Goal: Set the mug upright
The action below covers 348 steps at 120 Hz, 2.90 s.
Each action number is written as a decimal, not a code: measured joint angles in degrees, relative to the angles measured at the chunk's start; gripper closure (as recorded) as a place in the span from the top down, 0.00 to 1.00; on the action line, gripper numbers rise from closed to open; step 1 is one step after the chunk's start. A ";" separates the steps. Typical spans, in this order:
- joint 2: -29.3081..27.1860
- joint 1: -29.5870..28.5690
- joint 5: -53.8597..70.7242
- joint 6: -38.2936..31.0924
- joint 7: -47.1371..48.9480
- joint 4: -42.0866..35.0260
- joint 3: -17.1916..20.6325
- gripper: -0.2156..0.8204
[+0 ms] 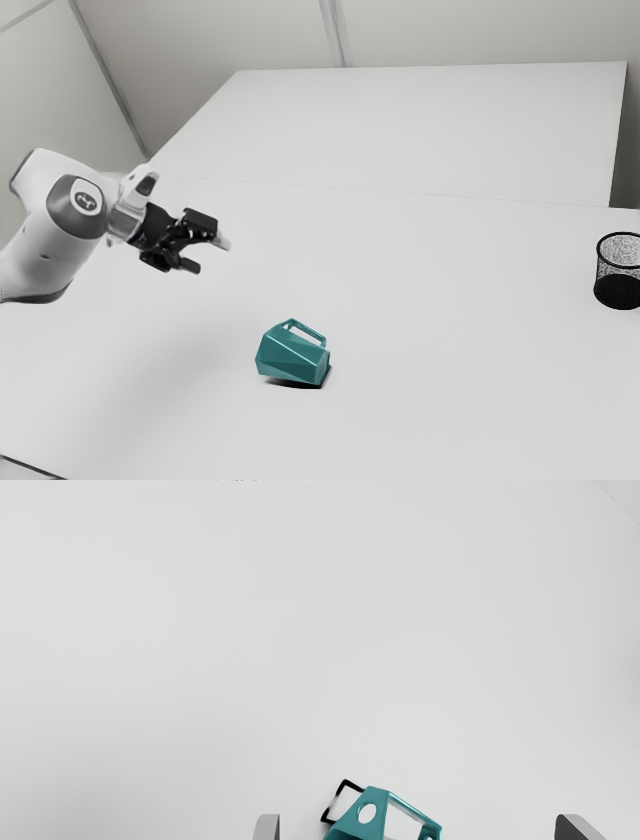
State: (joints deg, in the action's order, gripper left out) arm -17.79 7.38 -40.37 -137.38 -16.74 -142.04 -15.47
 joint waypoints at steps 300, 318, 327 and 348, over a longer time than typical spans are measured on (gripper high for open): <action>4.76 12.30 22.99 -1.32 -36.16 2.78 3.87 0.05; 3.77 9.06 32.05 3.78 -23.67 2.47 3.70 0.04; 4.85 8.84 33.74 3.34 -18.46 2.44 3.71 0.04; 7.16 8.78 35.16 1.41 -8.37 2.45 3.78 0.04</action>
State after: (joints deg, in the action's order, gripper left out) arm -10.62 16.16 -5.21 -135.97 -25.11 -139.59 -11.69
